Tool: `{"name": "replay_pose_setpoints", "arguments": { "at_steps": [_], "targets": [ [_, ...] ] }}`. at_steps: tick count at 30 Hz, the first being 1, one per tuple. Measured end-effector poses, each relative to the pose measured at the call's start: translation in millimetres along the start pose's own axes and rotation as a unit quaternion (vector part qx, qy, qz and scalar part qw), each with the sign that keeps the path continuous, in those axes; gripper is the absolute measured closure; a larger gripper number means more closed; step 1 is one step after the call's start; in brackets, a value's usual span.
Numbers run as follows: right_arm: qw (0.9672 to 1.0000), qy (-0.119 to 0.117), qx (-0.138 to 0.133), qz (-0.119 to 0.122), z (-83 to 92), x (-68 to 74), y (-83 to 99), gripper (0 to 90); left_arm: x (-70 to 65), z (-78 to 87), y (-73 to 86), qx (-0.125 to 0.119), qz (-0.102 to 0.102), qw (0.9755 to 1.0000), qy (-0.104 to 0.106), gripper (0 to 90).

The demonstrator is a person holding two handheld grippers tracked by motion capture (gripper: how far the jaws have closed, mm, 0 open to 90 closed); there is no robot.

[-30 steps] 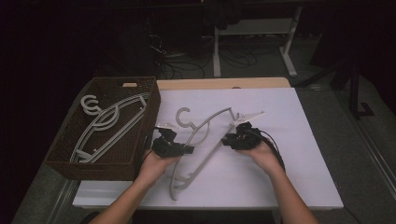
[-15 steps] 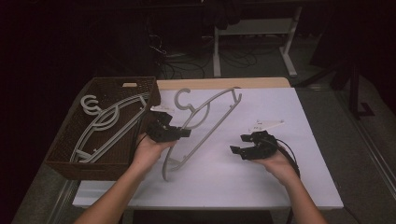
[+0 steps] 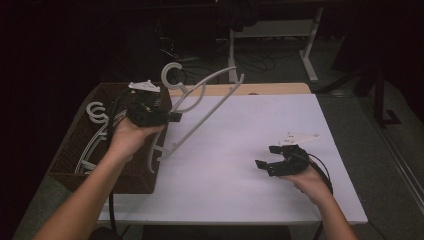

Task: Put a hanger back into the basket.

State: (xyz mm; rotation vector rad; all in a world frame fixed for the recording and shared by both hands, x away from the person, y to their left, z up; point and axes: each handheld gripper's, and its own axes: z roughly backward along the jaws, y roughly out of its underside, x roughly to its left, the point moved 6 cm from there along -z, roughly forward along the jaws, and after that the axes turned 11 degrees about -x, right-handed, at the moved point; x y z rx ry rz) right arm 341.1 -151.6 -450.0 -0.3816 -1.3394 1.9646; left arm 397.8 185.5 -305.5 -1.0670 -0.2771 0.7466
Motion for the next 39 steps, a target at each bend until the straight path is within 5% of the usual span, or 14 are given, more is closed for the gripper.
{"name": "replay_pose_setpoints", "arguments": {
  "at_steps": [9,15,20,29,39],
  "targets": [
    [1.0000,0.003,0.002,0.000,0.4,0.5,0.8,22.0,52.7,54.6,-6.8,0.003,0.010,0.9991,-0.041,79.4],
    [1.0000,0.009,0.000,-0.004,1.4,-3.7,0.5,22.1,93.6,101.4,-3.3,-0.011,0.028,0.9959,-0.086,79.4],
    [0.9999,0.011,0.005,-0.003,0.1,-5.1,1.7,22.1,124.4,123.9,11.9,-0.002,0.039,0.9929,-0.112,79.3],
    [0.9998,0.013,0.012,-0.004,-1.8,-6.0,3.6,22.0,165.5,131.6,54.0,0.027,0.061,0.9897,-0.126,79.3],
    [0.9998,0.015,0.016,-0.003,-2.4,-6.8,5.0,22.0,183.4,112.8,91.0,0.076,0.073,0.9857,-0.131,79.3]
  ]
}}
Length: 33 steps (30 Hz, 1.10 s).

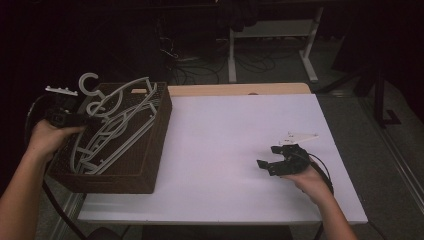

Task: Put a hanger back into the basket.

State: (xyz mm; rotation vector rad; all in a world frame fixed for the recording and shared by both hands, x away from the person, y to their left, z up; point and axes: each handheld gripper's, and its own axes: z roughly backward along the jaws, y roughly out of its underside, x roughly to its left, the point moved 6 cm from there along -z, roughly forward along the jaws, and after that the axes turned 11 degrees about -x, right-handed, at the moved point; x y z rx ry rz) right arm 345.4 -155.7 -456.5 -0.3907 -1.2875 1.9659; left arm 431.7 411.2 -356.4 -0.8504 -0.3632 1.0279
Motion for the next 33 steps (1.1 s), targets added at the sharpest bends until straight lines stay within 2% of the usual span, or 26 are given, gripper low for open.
{"name": "replay_pose_setpoints", "arguments": {
  "at_steps": [7,9,11,13,16,19,24,25,26,29,33],
  "targets": [
    [1.0000,-0.001,0.001,0.001,-0.3,0.6,0.3,22.0,8.0,-13.2,21.3,0.031,0.014,0.9994,0.007,79.2],
    [1.0000,-0.001,0.001,0.001,-0.3,0.6,0.1,22.0,9.5,-16.3,26.3,0.034,0.018,0.9992,0.008,79.0],
    [1.0000,0.000,0.001,0.001,-0.3,0.5,0.0,22.0,10.3,-18.3,28.7,0.024,0.022,0.9993,0.015,78.0],
    [1.0000,0.000,0.001,0.001,-0.1,0.3,0.0,22.0,12.5,-19.0,28.4,0.014,0.023,0.9996,0.001,63.8],
    [1.0000,0.000,-0.001,0.001,0.2,0.5,-0.6,22.1,14.2,-17.3,25.8,0.003,0.020,0.9997,-0.013,52.9],
    [1.0000,0.000,-0.003,0.002,0.8,0.5,-1.2,22.0,9.7,-14.3,21.0,-0.011,0.014,0.9998,-0.010,46.7],
    [1.0000,-0.001,-0.005,0.005,1.9,1.2,-4.2,22.1,-15.3,-9.5,6.8,-0.047,-0.001,0.9988,0.018,38.3],
    [1.0000,-0.001,-0.005,0.005,1.9,1.2,-4.2,22.1,-15.3,-9.5,6.8,-0.047,-0.001,0.9988,0.018,37.1],
    [1.0000,-0.001,-0.006,0.006,2.3,1.5,-5.5,22.0,-31.9,-8.2,-0.9,-0.067,-0.009,0.9970,0.037,37.1],
    [0.9999,-0.004,-0.012,0.010,4.3,3.2,-11.5,21.5,-56.2,-8.6,-9.3,-0.093,-0.020,0.9932,0.067,31.2],
    [0.9998,-0.009,-0.015,0.012,6.1,5.2,-16.0,19.1,-89.2,-12.1,-15.8,-0.120,-0.036,0.9865,0.105,25.8]
  ]
}}
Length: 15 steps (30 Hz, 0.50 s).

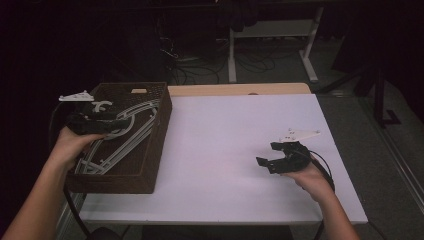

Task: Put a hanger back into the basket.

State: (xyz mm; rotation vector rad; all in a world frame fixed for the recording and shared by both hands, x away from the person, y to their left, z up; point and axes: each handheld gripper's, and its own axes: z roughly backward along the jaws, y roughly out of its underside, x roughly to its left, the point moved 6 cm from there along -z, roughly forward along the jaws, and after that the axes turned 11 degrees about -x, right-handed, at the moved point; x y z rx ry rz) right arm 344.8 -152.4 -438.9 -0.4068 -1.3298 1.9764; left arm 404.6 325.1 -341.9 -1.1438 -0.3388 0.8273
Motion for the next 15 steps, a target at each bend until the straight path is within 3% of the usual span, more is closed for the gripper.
{"name": "replay_pose_setpoints", "arguments": {
  "at_steps": [9,15],
  "targets": [
    [0.9998,-0.008,-0.016,0.010,9.9,5.3,-16.1,13.7,-51.4,-23.5,7.3,-0.030,-0.035,0.9972,0.059,16.0],
    [0.9995,-0.010,-0.029,0.010,18.3,5.8,-25.2,12.8,-67.0,-33.6,19.4,-0.036,-0.042,0.9958,0.073,6.4]
  ]
}}
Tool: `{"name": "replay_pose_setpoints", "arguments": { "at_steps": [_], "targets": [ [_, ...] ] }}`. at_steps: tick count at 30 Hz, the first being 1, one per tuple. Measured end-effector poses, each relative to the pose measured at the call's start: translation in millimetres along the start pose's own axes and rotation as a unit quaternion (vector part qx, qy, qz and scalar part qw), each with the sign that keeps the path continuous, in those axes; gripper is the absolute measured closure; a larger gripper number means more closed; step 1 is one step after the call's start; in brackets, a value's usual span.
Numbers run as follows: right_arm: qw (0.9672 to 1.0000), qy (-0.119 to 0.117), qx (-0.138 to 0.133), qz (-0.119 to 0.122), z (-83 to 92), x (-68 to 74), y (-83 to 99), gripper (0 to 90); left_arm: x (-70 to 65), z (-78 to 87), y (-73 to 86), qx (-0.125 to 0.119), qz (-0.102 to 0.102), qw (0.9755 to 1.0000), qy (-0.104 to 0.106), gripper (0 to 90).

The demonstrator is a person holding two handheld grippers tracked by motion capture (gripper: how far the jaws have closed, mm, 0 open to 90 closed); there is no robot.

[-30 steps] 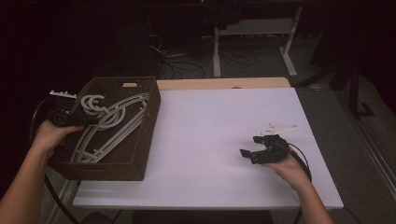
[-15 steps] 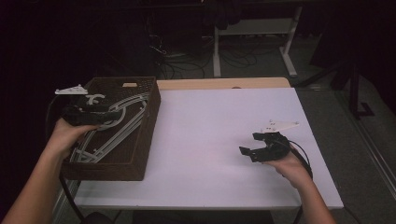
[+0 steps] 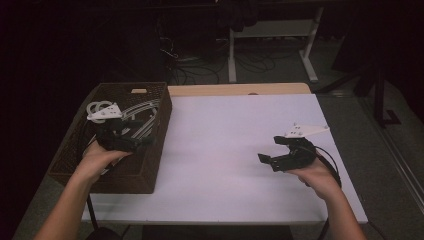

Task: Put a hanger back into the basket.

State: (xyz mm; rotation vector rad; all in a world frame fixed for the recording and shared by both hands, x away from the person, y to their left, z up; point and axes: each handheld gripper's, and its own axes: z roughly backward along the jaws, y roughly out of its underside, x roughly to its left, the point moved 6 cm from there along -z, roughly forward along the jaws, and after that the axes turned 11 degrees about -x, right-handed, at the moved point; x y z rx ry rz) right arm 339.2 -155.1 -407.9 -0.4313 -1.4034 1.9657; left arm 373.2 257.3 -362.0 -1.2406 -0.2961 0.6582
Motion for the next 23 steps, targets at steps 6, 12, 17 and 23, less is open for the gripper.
{"name": "replay_pose_setpoints", "arguments": {
  "at_steps": [6,12,17,23],
  "targets": [
    [0.9999,-0.008,-0.011,0.005,7.2,5.4,-10.0,11.7,-10.6,-2.2,9.1,-0.005,-0.003,0.9998,0.020,0.0],
    [0.9997,-0.014,-0.016,0.013,10.1,11.1,-16.2,11.1,-21.9,3.5,10.0,-0.017,-0.016,0.9989,0.041,0.0],
    [0.9996,-0.016,-0.017,0.014,9.3,13.5,-17.0,11.1,-27.2,4.9,10.2,-0.018,-0.018,0.9983,0.052,0.0],
    [0.9997,-0.018,-0.014,0.014,7.2,14.5,-14.1,11.1,-28.4,4.3,10.1,-0.018,-0.017,0.9981,0.057,0.0]
  ]
}}
